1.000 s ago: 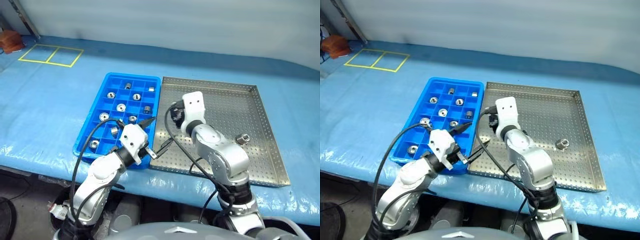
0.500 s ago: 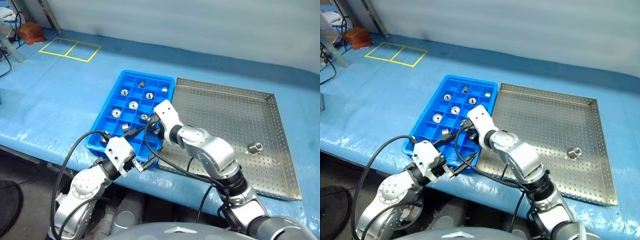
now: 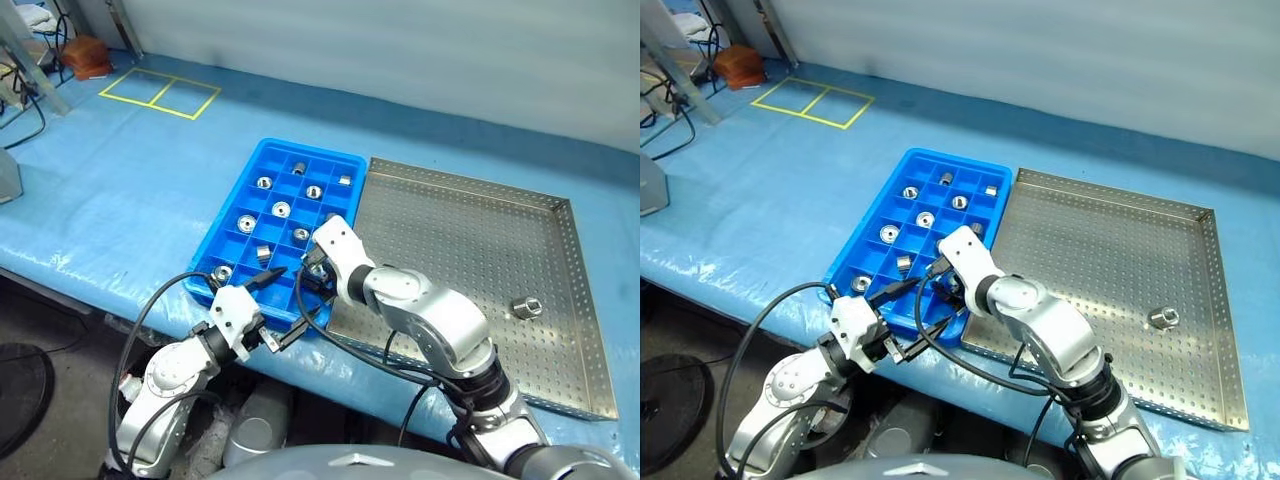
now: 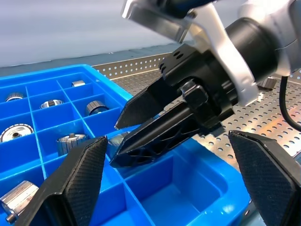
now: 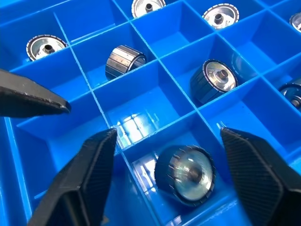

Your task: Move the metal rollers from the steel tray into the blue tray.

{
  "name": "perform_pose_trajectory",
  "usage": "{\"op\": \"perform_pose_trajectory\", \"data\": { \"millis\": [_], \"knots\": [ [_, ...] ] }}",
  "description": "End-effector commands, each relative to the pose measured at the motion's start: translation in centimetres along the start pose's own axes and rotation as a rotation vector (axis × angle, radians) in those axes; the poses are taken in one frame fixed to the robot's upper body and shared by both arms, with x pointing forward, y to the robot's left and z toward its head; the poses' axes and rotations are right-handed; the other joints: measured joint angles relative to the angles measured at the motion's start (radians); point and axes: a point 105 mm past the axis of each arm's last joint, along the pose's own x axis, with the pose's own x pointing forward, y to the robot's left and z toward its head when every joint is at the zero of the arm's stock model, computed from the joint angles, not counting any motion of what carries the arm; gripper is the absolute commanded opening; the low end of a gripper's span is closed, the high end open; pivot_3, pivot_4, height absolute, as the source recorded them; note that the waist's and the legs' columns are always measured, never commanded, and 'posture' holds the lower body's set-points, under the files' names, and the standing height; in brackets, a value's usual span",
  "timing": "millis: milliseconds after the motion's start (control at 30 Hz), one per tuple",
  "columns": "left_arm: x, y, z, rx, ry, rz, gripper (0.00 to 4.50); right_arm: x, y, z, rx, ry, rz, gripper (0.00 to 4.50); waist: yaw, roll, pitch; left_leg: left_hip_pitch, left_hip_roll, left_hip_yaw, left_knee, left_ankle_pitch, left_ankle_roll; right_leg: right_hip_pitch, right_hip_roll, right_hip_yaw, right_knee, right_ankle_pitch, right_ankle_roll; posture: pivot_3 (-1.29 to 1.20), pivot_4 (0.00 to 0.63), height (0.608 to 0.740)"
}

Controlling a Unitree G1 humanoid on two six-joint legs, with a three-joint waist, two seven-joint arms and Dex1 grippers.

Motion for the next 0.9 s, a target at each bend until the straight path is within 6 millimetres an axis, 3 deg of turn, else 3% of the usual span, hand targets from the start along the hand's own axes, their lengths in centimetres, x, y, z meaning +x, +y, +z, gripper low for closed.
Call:
{"op": "perform_pose_trajectory", "data": {
  "millis": [33,100,200,300,433,633,900],
  "knots": [
    [0.5,-0.4,0.6,0.011,-0.05,-0.044,4.5,-1.2,-2.7,1.1,0.081,-0.088,-0.156,4.48,-0.001,0.0,0.0,0.0,0.0,0.001,0.0,0.0,0.0,0.0,0.0,0.0,0.0,0.0,0.0,0.27,0.15,0.74],
    [0.8,-0.5,0.3,0.003,-0.05,-0.066,4.5,-1.7,-4.3,1.7,0.136,-0.147,-0.258,4.48,-0.009,0.0,0.0,0.0,0.001,0.001,0.0,0.0,-0.001,0.0,0.0,0.0,0.0,0.0,0.001,0.22,0.15,0.74],
    [1.3,-0.7,0.1,-0.004,-0.053,-0.105,4.5,-3.0,-8.1,2.3,0.228,-0.254,-0.546,4.48,-0.031,0.0,0.0,0.0,0.001,0.003,0.0,0.0,-0.001,-0.001,0.0,0.0,0.0,0.001,0.0,0.18,0.15,0.74],
    [2.1,-0.8,0.0,0.002,-0.06,-0.146,4.5,-4.5,-11.4,1.5,0.266,-0.29,-0.861,4.48,-0.056,0.001,-0.001,0.001,0.001,0.004,0.0,0.0,-0.001,-0.001,0.001,0.0,0.001,0.002,-0.001,0.15,0.15,0.74],
    [3.1,-0.9,0.3,0.007,-0.072,-0.188,4.5,-6.0,-13.8,0.0,0.339,-0.296,-1.139,4.48,-0.104,0.001,-0.001,0.001,0.0,0.005,-0.001,0.001,-0.001,-0.001,0.002,0.002,0.001,0.003,0.0,0.11,0.15,0.74],
    [3.8,-1.1,0.5,0.007,-0.077,-0.23,4.5,-8.9,-15.9,-2.1,0.44,-0.266,-1.526,4.48,-0.17,0.001,-0.001,0.002,0.0,0.006,-0.001,0.003,-0.002,0.001,0.003,0.003,0.006,0.006,0.004,0.08,0.15,0.74],
    [4.0,-1.2,0.4,0.009,-0.074,-0.249,4.5,-9.1,-16.9,-5.0,0.577,-0.138,-1.665,4.48,-0.208,0.002,-0.001,0.004,0.001,0.006,-0.001,0.005,-0.002,0.001,0.003,0.003,0.014,0.005,0.002,0.07,0.15,0.74]
  ]
}}
